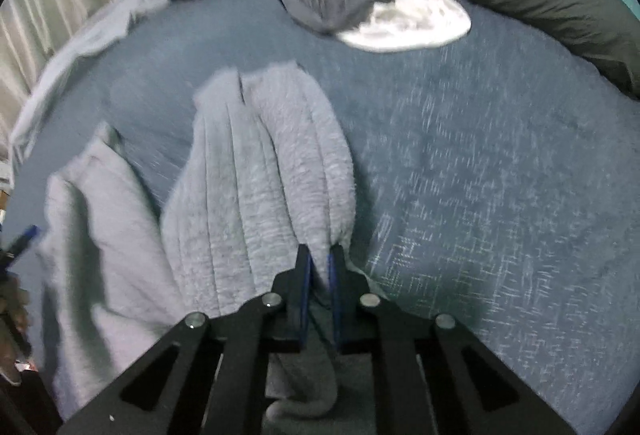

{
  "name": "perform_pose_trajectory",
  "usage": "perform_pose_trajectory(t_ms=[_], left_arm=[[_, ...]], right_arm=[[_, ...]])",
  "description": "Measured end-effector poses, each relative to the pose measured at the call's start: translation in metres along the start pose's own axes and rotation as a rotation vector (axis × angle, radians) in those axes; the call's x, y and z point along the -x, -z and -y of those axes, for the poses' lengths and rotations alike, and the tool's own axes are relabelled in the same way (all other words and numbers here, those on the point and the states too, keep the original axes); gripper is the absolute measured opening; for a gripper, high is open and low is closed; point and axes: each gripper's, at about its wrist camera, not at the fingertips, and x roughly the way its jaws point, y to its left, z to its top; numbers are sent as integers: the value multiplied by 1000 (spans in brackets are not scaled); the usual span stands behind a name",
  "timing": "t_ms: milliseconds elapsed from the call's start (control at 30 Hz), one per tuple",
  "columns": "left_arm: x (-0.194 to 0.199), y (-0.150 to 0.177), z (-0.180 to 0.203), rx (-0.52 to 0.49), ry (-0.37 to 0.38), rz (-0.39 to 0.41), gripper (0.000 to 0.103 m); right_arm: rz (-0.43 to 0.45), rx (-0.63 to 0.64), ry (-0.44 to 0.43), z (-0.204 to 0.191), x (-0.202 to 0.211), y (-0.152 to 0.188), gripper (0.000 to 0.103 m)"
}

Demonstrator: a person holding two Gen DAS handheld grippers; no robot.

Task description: Fold clothes

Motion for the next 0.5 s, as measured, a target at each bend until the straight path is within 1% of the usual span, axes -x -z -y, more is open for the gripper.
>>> perform_pose_trajectory(t_ms=[100, 200, 267, 367, 400, 500], left_arm=[[2, 0, 1, 0, 1, 5, 103], [4, -1, 1, 6, 5, 11, 103], [6, -1, 1, 5, 5, 13, 103], [7, -1, 1, 3, 6, 14, 103], [6, -1, 1, 5, 8, 13, 103], [6, -2, 1, 8, 12, 15, 103]], right_arm=[[58, -26, -27, -8, 34, -10, 8], [121, -79, -47, 0, 69, -8, 8], [179, -111, -45, 7, 92, -11, 8], [275, -193, -25, 33, 136, 0, 8], [306, -209, -7, 43, 153, 6, 8], [344, -256, 54, 67, 186, 22, 8]])
